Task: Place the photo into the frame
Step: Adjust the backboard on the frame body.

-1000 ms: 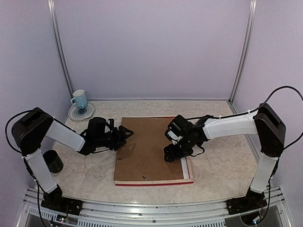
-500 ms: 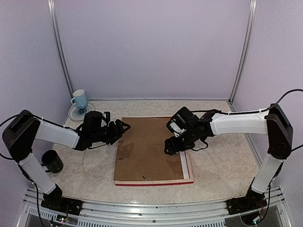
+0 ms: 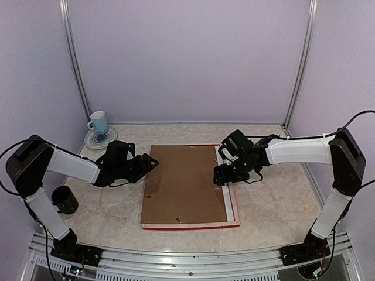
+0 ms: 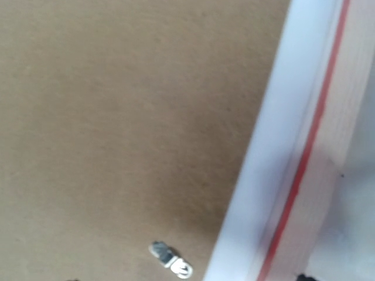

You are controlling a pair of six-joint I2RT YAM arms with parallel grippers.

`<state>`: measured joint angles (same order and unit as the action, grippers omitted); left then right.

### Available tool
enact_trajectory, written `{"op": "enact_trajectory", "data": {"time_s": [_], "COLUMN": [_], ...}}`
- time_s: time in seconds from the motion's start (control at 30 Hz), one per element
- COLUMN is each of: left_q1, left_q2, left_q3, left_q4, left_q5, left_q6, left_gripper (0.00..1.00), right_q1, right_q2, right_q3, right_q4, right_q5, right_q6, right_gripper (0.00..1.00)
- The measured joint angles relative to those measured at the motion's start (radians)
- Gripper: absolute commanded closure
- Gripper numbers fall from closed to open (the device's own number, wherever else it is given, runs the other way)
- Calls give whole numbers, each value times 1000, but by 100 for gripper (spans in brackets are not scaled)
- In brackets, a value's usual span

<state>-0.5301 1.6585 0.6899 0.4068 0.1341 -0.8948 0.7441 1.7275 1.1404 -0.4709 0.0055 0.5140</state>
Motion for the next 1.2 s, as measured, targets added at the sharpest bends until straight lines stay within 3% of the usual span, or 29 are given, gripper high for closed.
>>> {"op": "enact_trajectory", "data": {"time_s": [1.2], "left_q1": [-6], "left_q2": [43], "left_q3": [1], "left_q4": [-7], "left_q5": [-31], "left_q6": [10], "left_gripper": [21], "right_q1": [-62], "right_q2": [14], "right_q3": [-29], "right_q4": [29], "right_q5": [10], "right_q6": [11], "right_gripper": [20]}}
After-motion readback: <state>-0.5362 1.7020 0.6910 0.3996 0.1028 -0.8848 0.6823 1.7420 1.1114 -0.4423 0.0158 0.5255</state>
